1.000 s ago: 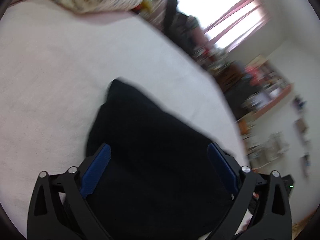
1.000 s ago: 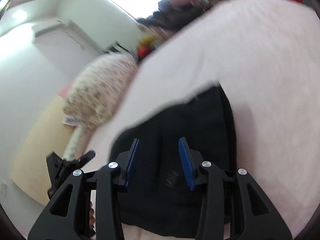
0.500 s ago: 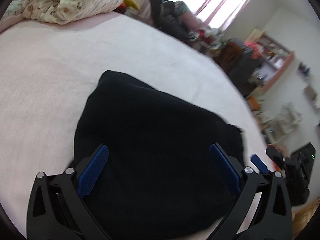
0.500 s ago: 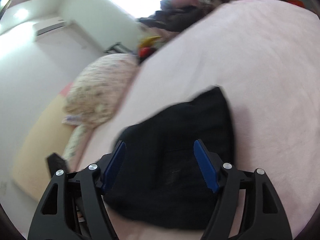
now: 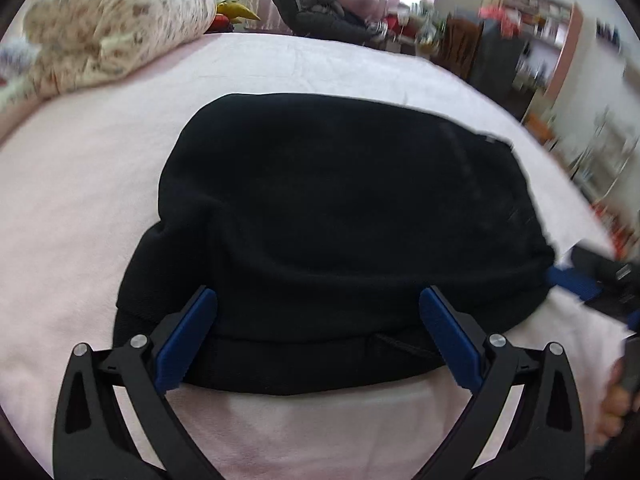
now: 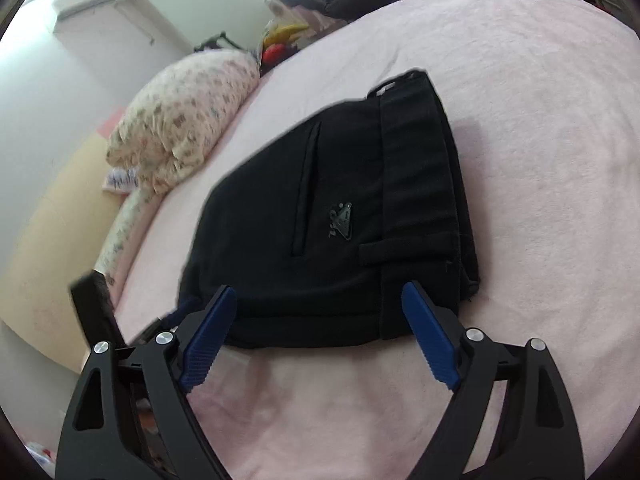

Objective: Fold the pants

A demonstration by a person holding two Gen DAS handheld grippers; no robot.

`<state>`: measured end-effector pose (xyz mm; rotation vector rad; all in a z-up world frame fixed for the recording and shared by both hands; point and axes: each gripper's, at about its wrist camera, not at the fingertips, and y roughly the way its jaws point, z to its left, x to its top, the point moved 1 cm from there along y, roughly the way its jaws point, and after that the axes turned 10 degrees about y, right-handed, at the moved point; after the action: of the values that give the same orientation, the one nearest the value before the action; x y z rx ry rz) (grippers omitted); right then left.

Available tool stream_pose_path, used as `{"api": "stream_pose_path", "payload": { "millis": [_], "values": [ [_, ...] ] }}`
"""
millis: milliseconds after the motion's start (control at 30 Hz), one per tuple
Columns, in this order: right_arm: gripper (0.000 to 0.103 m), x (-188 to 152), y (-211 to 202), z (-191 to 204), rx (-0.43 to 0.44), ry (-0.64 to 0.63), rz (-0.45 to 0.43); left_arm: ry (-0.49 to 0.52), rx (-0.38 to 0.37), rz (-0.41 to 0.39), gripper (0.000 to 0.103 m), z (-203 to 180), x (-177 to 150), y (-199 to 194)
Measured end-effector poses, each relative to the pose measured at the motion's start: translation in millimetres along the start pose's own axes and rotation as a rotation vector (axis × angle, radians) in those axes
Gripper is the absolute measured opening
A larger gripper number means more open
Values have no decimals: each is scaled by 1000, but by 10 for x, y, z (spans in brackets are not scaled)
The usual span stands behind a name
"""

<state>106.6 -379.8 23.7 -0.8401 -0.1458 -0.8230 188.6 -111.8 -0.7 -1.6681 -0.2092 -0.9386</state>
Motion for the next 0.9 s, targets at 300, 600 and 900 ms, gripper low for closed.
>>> {"api": "stream_pose_path", "payload": {
  "millis": [300, 600, 900],
  "values": [
    [102, -611, -1270, 345, -24, -170, -459, -3, 91, -294, 101, -146, -539, -1239],
    [102, -1627, -1512, 666, -266, -335, -614, 34, 174, -368, 101, -255, -1484, -1982],
    [102, -1853, -1293, 718, -356, -400, -618, 103, 180, -397, 101, -339, -1540, -1878]
  ]
}}
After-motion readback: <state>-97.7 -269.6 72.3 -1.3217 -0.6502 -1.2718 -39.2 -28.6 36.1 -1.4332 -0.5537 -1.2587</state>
